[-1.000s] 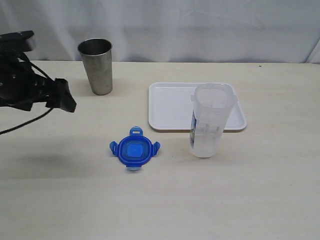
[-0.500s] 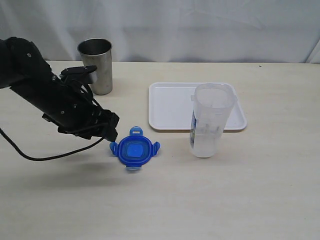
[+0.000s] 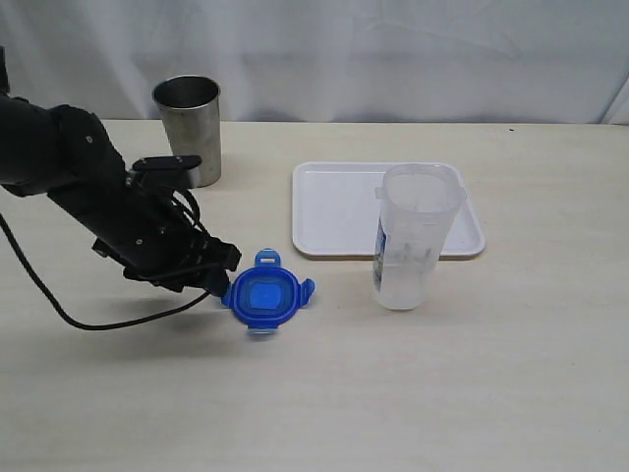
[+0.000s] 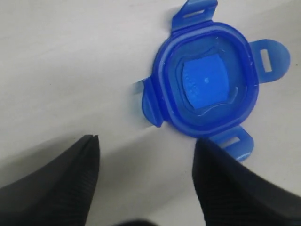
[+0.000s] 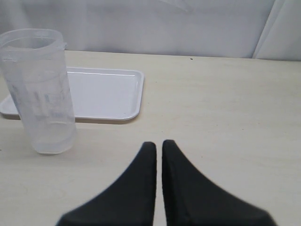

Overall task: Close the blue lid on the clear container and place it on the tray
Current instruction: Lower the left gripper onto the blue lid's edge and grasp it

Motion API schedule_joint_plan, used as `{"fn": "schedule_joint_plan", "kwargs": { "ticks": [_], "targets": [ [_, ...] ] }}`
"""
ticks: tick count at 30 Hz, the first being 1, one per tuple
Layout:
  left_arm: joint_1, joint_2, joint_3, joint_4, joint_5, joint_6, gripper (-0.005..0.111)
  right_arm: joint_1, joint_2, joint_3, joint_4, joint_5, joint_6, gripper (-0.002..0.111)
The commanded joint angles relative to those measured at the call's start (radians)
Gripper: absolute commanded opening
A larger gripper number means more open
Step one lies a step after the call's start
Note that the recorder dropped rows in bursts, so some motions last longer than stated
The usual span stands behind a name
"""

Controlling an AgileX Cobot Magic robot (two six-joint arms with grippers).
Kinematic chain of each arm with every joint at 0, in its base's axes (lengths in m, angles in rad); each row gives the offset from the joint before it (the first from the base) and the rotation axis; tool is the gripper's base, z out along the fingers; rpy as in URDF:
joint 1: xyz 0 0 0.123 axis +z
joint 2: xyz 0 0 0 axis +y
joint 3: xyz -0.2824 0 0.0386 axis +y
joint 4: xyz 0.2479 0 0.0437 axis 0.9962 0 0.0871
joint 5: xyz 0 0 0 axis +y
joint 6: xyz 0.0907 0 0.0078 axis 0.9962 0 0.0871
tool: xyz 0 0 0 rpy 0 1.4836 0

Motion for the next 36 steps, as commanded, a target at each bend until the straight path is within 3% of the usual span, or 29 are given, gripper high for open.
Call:
{"fn": "schedule_joint_plan", "kwargs": {
  "ticks": [1, 5, 12, 21, 29, 36],
  "targets": [
    [-0.010, 0.045, -0.005, -0.061, -0.069, -0.005, 0.055, -0.002, -0.006, 0.003, -0.007, -0.002, 0.000, 0.005],
    [-0.010, 0.075, -0.005, -0.109, -0.107, 0.006, 0.053, -0.002, -0.006, 0.003, -0.007, -0.002, 0.000, 0.005],
    [-0.010, 0.097, -0.005, -0.148, -0.120, 0.025, 0.034, -0.002, -0.006, 0.003, -0.007, -0.002, 0.000, 0.005],
    [-0.010, 0.097, -0.005, -0.172, -0.150, 0.025, 0.034, -0.002, -0.006, 0.003, -0.007, -0.002, 0.000, 0.005],
    [-0.069, 0.113, -0.005, -0.170, -0.208, 0.025, 0.034, -0.002, -0.006, 0.003, -0.007, -0.002, 0.000, 0.005],
    [-0.073, 0.129, -0.005, -0.163, -0.227, 0.025, 0.033, -0.002, -0.006, 0.003, -0.007, -0.002, 0.000, 0.005]
  ]
}}
